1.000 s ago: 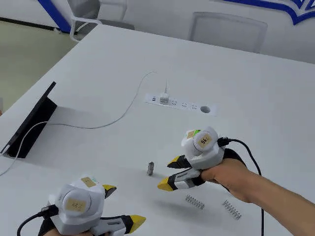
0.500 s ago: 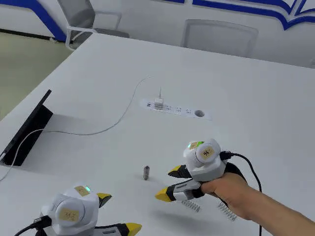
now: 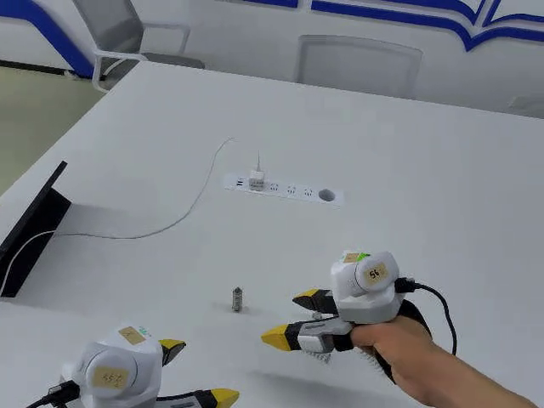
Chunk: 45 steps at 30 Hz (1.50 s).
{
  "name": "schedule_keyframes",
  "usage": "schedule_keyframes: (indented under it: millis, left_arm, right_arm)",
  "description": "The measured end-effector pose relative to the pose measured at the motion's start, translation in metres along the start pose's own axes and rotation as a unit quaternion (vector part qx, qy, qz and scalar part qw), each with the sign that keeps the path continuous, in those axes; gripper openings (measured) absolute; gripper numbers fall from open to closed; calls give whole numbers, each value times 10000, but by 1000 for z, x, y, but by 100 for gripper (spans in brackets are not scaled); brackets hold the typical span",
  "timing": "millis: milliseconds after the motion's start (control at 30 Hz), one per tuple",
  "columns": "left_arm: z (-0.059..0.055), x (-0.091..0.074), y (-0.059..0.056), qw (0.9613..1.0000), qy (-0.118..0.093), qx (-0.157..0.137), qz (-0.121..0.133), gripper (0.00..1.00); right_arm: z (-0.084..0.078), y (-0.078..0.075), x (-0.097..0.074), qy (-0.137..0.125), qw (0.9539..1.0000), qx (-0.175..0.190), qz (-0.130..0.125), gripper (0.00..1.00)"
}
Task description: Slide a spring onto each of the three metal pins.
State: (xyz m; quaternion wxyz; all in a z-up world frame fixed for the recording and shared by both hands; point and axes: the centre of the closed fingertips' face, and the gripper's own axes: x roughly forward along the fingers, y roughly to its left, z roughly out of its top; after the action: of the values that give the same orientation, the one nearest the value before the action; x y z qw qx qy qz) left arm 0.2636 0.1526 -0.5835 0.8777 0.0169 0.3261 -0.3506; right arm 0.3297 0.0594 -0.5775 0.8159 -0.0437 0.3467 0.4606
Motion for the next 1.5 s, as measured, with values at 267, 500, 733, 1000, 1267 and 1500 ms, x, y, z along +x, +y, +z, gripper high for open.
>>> schedule_keyframes:
  millis: [267,500,733,1000,1267,1500]
  left_arm:
    - [1,3,-2,10000,48,31,-29,66]
    - [6,3,-7,10000,28,48,-26,67]
    - [2,2,-11,9999,92,108,-45,67]
    - [4,4,-8,9999,98,82,15,67]
    - [12,14,-11,9998,113,153,-45,67]
    - [18,25,-14,9995,150,248,-128,68]
  right_arm:
    - [-11,-6,-16,-219,9994,205,-169,61]
    - [-25,-7,-26,-245,9988,365,-207,66]
    - [-42,-11,-42,-269,9981,454,-319,70]
    - [-61,-15,-59,-216,9972,536,-484,75]
    - [-80,-22,-78,-214,9960,559,-664,80]
    - [-90,-25,-89,-291,9940,763,-734,80]
